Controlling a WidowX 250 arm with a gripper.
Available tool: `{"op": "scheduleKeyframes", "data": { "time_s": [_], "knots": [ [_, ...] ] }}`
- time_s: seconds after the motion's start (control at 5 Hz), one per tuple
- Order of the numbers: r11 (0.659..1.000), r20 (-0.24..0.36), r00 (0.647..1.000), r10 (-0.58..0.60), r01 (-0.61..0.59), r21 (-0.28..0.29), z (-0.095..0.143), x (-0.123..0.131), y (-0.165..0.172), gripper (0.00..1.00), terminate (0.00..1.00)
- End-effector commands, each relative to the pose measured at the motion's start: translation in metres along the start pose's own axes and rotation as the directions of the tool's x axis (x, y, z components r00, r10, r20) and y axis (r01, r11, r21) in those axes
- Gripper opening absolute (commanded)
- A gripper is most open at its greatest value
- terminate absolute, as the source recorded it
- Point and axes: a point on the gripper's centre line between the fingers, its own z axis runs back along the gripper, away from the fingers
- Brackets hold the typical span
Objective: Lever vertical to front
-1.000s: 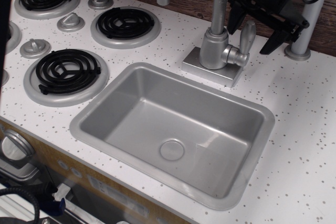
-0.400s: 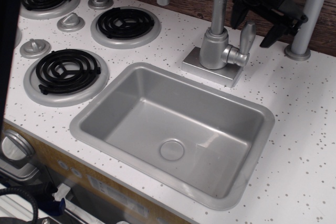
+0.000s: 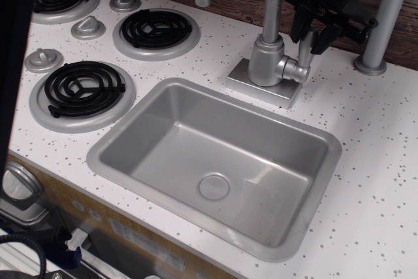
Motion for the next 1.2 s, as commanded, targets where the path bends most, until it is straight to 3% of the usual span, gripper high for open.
{"op": "scheduleKeyframes", "data": {
  "time_s": [0.0, 0.2, 0.6, 1.0],
  "knots": [
    [0.995, 0.037, 0.995, 0.094, -0.093, -0.02, 0.016, -0.019, 0.001, 0.0, 0.0],
    [0.99, 0.014, 0.99, 0.138, -0.137, -0.025, 0.014, -0.034, -0.001, 0.0, 0.0],
    [0.98, -0.029, 0.987, 0.16, -0.163, -0.117, -0.016, -0.04, 0.003, 0.0, 0.0],
    [0.969, -0.037, 0.984, 0.175, -0.179, -0.169, -0.032, -0.042, 0.005, 0.0, 0.0]
  ]
}}
